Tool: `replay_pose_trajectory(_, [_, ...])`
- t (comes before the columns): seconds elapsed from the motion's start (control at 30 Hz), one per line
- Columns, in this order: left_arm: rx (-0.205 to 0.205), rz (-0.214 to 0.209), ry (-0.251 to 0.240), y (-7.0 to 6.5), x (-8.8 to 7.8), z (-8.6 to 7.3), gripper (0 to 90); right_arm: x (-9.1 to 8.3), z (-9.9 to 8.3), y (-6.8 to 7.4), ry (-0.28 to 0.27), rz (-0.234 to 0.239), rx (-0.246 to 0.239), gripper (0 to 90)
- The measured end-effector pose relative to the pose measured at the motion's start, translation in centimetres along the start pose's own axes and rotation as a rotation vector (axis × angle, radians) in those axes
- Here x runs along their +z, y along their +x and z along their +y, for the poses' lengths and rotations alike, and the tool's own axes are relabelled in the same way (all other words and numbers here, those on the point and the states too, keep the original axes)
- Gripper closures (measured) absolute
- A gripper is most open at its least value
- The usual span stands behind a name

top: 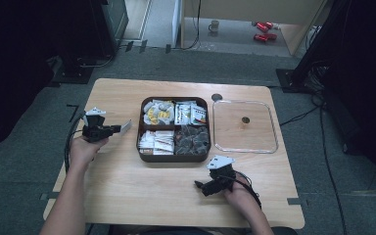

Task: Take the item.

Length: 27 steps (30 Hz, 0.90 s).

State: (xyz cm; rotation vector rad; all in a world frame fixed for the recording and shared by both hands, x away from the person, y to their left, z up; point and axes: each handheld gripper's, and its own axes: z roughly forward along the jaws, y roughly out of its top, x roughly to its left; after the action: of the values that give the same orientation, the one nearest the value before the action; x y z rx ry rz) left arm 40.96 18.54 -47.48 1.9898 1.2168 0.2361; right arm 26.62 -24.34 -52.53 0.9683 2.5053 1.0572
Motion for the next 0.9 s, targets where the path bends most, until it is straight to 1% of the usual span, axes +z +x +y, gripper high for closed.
replay_pose_trajectory(0.07, [-0.010,-0.005,-0.005,0.0,0.1,0.0,90.0,0.0,0.0,0.0,0.000,0.000,0.000,0.0])
replay_pose_trajectory(0.13, [-0.028,-0.024,-0.014,0.1,0.2,-0.2,90.0,0.0,0.0,0.0,0.000,0.000,0.000,0.0])
replay_pose_trajectory(0.17, [-0.028,-0.021,-0.022,0.1,0.2,-0.3,89.7,0.0,0.0,0.0,0.000,0.000,0.000,0.0])
replay_pose_trajectory(0.2, [-0.026,-0.003,-0.029,0.2,0.1,-0.3,89.6,0.0,0.0,0.0,0.000,0.000,0.000,0.0])
replay_pose_trajectory(0.23, [-0.024,0.028,-0.031,0.3,0.0,-0.3,89.6,0.0,0.0,0.0,0.000,0.000,0.000,0.0])
replay_pose_trajectory(0.27, [-0.031,0.039,-0.033,0.4,0.0,-0.3,89.5,0.0,0.0,0.0,0.000,0.000,0.000,0.0])
replay_pose_trajectory(0.33, [-0.052,0.054,-0.039,0.9,-0.1,-0.4,89.7,0.0,0.0,0.0,0.000,0.000,0.000,0.0])
replay_pose_trajectory(0.37, [-0.053,0.065,-0.042,1.2,0.0,-0.5,89.7,0.0,0.0,0.0,0.000,0.000,0.000,0.0])
replay_pose_trajectory(0.4, [-0.064,0.074,-0.042,1.5,0.0,-0.6,89.6,0.0,0.0,0.0,0.000,0.000,0.000,0.0])
replay_pose_trajectory(0.47, [-0.091,0.083,-0.028,2.3,0.2,-0.8,89.5,0.0,0.0,0.0,-0.001,0.000,0.001,0.0])
replay_pose_trajectory(0.5, [-0.094,0.088,-0.025,2.4,0.3,-0.9,89.8,0.0,0.0,0.0,-0.001,0.001,0.001,0.0])
replay_pose_trajectory(0.57, [-0.094,0.084,-0.024,2.7,0.5,-1.0,89.8,0.0,0.0,0.0,0.000,0.001,0.001,0.0])
replay_pose_trajectory(0.63, [-0.095,0.080,-0.010,2.7,0.9,-1.1,89.6,0.0,0.0,0.0,0.000,0.001,0.001,0.0])
replay_pose_trajectory(0.7, [-0.077,0.082,0.027,2.4,1.6,-1.2,89.6,0.1,0.1,0.0,0.001,0.001,0.004,0.0])
replay_pose_trajectory(0.73, [-0.054,0.089,0.041,2.2,1.9,-1.3,89.3,0.1,0.1,0.0,0.001,0.001,0.003,0.0])
replay_pose_trajectory(0.77, [-0.047,0.092,0.044,2.0,2.1,-1.3,88.5,0.1,0.1,0.0,0.001,0.001,0.003,0.0])
replay_pose_trajectory(0.83, [-0.057,0.082,0.038,2.0,2.2,-1.3,87.3,0.1,0.1,0.0,0.000,0.001,0.003,0.0])
replay_pose_trajectory(0.9, [-0.057,0.083,0.038,2.0,2.2,-1.4,85.4,0.1,0.1,0.0,0.000,0.001,0.002,0.0])
